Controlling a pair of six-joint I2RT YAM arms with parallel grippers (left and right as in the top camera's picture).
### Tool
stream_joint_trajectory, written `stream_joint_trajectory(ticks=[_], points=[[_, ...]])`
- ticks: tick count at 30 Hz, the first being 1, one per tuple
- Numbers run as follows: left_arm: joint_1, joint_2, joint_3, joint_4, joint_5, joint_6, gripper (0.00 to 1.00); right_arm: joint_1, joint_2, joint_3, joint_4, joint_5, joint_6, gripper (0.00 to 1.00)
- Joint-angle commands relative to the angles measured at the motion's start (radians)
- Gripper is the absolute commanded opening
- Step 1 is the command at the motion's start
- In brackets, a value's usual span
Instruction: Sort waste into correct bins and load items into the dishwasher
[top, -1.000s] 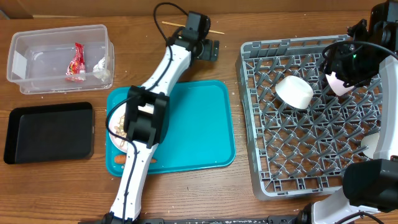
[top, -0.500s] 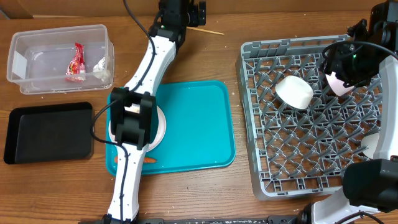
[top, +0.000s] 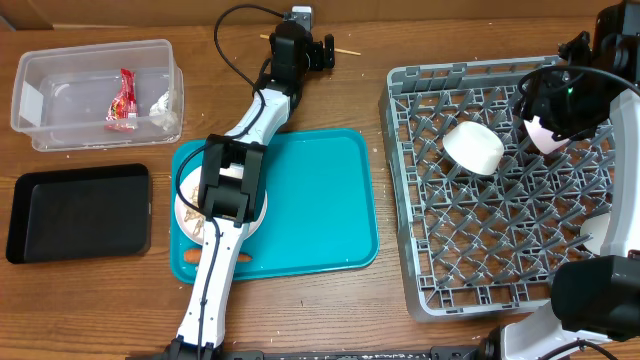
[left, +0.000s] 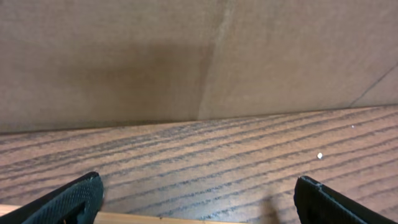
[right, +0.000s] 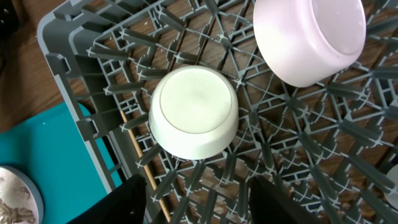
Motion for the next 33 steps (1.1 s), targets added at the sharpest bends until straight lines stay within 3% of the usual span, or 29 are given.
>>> stream_joint_trajectory(ticks=[1,6,11,14,23,30,33], points=[[-0.011,0.021,0.005,-0.094,0.048,-0.01,1.0,0.0,0.002,0.021,0.002,0.008,-0.006,0.56],[-0.018,-0.034,0.005,-0.385,0.113,-0.01,1.0,0.0,0.002,0.021,0.001,0.008,-0.006,0.56],[-0.013,-0.156,0.005,-0.709,0.083,-0.01,1.0,0.0,0.002,0.021,0.007,0.009,-0.007,0.56],[-0.01,-0.239,0.005,-0.825,0.029,-0.013,1.0,0.0,0.002,0.021,0.014,0.009,-0.007,0.56],[-0.006,-0.428,0.005,-0.839,-0.04,-0.021,1.0,0.0,0.002,0.021,0.042,0.008,-0.007,0.56],[-0.006,-0.428,0.005,-0.994,0.141,-0.02,1.0,0.0,0.002,0.021,0.048,0.008,-0.007,0.56],[0.0,-0.428,0.005,-0.997,0.115,0.0,1.0,0.0,0.002,0.021,0.047,0.008,-0.006,0.56]])
